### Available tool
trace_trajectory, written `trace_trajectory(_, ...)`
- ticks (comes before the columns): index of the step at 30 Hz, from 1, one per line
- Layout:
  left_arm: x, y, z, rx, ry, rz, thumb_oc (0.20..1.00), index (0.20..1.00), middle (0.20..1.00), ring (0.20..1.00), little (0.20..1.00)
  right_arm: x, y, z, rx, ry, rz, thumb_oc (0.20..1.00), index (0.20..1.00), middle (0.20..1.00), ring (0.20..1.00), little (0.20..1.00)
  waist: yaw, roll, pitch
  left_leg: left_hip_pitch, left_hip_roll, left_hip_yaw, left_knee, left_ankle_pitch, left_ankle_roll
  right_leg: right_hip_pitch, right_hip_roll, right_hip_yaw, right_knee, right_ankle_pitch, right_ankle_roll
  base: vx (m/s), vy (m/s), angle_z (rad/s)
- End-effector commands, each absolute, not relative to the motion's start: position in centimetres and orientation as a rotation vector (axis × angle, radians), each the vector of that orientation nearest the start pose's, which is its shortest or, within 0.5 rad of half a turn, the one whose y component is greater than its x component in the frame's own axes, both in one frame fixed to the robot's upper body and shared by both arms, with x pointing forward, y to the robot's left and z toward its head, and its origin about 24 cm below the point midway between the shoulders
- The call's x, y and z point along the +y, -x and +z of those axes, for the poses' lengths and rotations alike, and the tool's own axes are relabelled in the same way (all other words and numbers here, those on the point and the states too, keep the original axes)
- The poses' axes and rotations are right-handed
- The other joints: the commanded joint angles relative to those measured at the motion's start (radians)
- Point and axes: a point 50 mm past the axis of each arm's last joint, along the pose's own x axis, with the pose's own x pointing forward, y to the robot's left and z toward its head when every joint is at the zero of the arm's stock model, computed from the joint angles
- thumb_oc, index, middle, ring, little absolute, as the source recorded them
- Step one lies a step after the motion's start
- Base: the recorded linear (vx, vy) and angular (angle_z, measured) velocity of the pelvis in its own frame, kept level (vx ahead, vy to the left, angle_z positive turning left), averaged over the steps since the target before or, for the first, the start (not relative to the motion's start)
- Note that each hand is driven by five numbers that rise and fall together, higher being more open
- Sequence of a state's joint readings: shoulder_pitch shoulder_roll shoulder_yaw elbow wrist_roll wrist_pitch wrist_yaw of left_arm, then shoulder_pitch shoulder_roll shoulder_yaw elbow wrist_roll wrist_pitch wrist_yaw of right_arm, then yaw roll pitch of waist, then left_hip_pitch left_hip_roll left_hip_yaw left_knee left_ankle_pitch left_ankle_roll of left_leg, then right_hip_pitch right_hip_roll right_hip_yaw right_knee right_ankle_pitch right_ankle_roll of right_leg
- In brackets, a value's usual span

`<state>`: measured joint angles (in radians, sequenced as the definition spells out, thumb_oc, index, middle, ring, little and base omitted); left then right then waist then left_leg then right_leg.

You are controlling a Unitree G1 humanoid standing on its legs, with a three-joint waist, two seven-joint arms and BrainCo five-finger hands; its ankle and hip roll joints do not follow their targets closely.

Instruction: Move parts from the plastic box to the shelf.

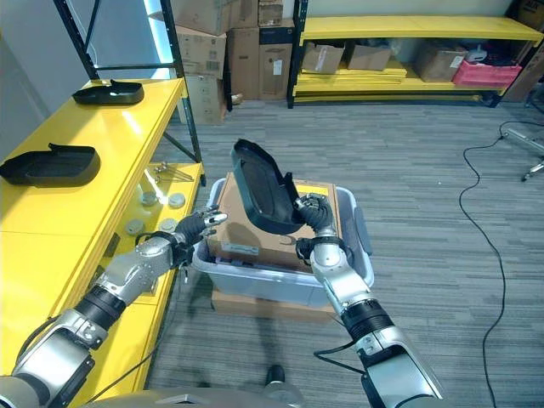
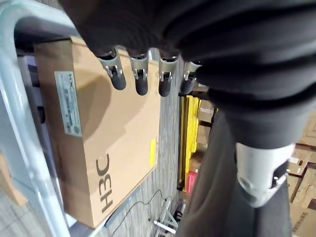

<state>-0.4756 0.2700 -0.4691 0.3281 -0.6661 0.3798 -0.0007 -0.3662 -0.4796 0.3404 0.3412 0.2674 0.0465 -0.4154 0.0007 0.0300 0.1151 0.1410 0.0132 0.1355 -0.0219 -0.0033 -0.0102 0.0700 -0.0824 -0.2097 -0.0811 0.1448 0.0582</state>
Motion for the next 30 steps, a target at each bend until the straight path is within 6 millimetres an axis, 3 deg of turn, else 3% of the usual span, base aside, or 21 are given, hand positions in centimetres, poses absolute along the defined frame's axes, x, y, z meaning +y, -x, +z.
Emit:
trace_trajectory(1, 5.1, -31.0, 5.2, 0.392, 0.158, -0.606, 1.000, 1.000, 1.000, 1.000, 1.000, -18.2, -33.1, 9.7, -0.137, 0.311, -0.129, 0.200, 0.200, 0.200, 0.200, 0.200, 0.019, -0.005, -0.047, -0.053, 0.029, -0.016, 0.036, -0.018, -0.019, 0.028, -0.050, -0.012, 0.056, -0.123, 0.113, 0.00, 0.000, 0.00)
trace_trajectory(7, 3.1, -30.3, 5.7, 0.378, 0.228, -0.643, 1.000, 1.000, 1.000, 1.000, 1.000, -17.0, -33.2, 9.4, -0.121, 0.309, -0.084, 0.200, 0.200, 0.200, 0.200, 0.200, 0.014, -0.007, -0.050, -0.049, 0.029, -0.014, 0.033, -0.017, -0.019, 0.029, -0.048, -0.009, 0.055, -0.124, 0.112, 0.00, 0.000, 0.00)
trace_trajectory(13, 3.1, -30.7, 6.3, 0.342, 0.308, -0.562, 1.000, 1.000, 1.000, 1.000, 1.000, -16.2, -33.2, 9.0, -0.108, 0.308, -0.057, 0.200, 0.200, 0.200, 0.200, 0.200, 0.015, -0.007, -0.054, -0.045, 0.029, -0.010, 0.029, -0.017, -0.020, 0.032, -0.048, -0.009, 0.053, -0.125, 0.111, 0.00, 0.000, 0.00)
trace_trajectory(24, 9.6, -33.0, 5.0, 0.292, 0.203, -0.246, 1.000, 1.000, 1.000, 1.000, 1.000, -17.4, -32.9, 8.2, -0.072, 0.327, -0.080, 0.200, 0.200, 0.200, 0.200, 0.200, 0.030, -0.011, -0.059, -0.045, 0.032, -0.015, 0.034, -0.018, -0.024, 0.036, -0.046, -0.018, 0.052, -0.132, 0.107, 0.00, 0.000, 0.00)
trace_trajectory(30, 9.5, -32.9, 5.1, 0.299, 0.230, -0.294, 1.000, 1.000, 1.000, 1.000, 1.000, -17.3, -32.4, 7.7, -0.072, 0.334, -0.075, 0.200, 0.200, 0.200, 0.200, 0.200, 0.035, -0.009, -0.051, -0.045, 0.031, -0.021, 0.033, -0.017, -0.022, 0.039, -0.047, -0.025, 0.052, -0.131, 0.109, 0.00, 0.000, 0.00)
